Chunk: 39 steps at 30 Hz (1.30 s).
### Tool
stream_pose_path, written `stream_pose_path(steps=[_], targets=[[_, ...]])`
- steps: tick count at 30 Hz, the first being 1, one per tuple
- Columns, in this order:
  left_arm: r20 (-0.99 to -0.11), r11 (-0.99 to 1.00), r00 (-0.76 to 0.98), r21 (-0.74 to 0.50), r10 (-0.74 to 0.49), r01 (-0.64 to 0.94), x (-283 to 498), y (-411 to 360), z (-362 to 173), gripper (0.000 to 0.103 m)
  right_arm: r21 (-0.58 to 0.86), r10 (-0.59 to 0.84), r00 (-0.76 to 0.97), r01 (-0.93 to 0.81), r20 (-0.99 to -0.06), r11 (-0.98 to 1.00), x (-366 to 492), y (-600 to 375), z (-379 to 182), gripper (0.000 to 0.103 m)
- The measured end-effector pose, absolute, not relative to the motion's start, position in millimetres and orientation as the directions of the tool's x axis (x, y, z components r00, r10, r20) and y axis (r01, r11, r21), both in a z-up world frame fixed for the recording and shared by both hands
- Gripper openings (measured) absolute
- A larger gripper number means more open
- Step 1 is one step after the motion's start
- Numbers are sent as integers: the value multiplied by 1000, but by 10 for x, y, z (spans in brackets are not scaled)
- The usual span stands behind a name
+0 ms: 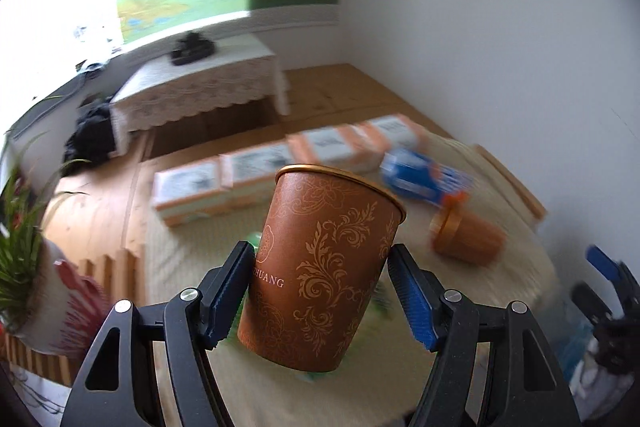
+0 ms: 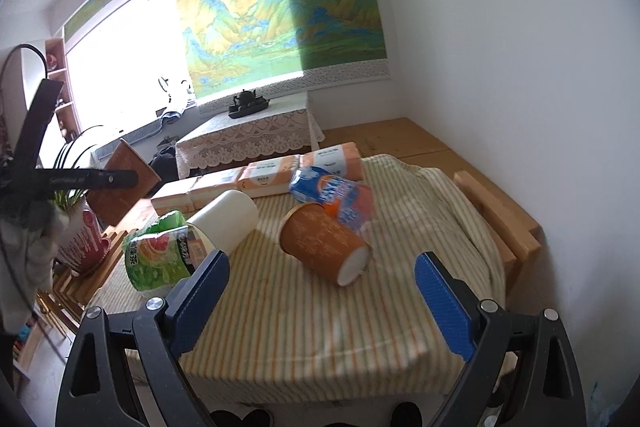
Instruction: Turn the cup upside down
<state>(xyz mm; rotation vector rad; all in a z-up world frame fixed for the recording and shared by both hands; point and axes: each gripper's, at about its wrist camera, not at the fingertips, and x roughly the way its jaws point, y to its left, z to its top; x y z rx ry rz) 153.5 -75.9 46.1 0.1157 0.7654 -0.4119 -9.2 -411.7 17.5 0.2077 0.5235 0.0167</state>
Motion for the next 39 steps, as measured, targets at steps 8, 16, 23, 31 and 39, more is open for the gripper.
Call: stream_pose_path(steps=[8, 16, 23, 31, 39], targets=[[-750, 877, 543, -101, -377, 470, 1208, -1397, 47, 73, 204, 37, 862, 78, -505, 976, -324, -4371, 102, 92], [-803, 874, 471, -122, -366, 470, 1231, -1746, -491, 73, 223, 30, 854, 102, -519, 970, -422, -4486, 0, 92], [-823, 879, 456, -104, -339, 464, 1298, -1842, -721, 73, 223, 26, 853, 107, -522, 969, -473, -4535, -26, 92], [-806, 881, 472, -124, -358, 456, 1292, -1776, -658, 94, 230, 27, 852, 110, -523, 967, -477, -4531, -34, 92], [-737, 885, 551, -139, -392, 445, 1054, -1450, -274, 94, 263, 42, 847, 117, -529, 958, -495, -4391, -53, 92]])
